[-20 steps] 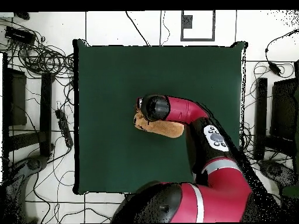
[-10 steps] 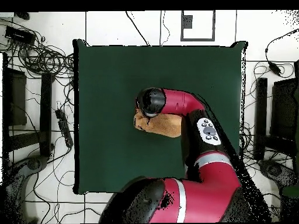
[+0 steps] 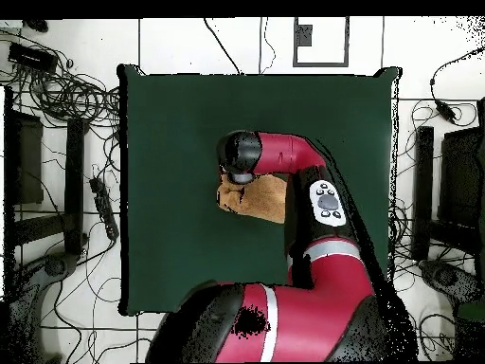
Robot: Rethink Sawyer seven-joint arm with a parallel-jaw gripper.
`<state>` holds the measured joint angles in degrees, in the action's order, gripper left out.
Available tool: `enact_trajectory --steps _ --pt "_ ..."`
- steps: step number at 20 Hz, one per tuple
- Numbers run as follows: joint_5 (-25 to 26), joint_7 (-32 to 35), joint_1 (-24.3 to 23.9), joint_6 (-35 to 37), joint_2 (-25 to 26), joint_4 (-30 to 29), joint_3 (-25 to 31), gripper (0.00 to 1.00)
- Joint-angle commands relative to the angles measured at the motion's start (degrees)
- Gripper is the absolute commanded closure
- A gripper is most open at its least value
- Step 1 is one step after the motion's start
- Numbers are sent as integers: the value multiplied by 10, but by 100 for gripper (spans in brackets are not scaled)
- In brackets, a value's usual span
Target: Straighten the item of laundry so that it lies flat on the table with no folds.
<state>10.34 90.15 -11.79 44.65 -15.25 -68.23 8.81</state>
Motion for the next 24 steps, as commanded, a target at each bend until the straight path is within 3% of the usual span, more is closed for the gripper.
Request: enact_trajectory --steps 1,6,7,20,24 --pt "38 -2 22 102 64 44 -11 0" --pt "47 -15 32 162 83 67 -17 0" --pt "48 -15 34 173 86 72 -19 100" --pt "57 -35 41 201 93 82 -24 100" --pt "58 -10 38 129 63 51 -23 100"
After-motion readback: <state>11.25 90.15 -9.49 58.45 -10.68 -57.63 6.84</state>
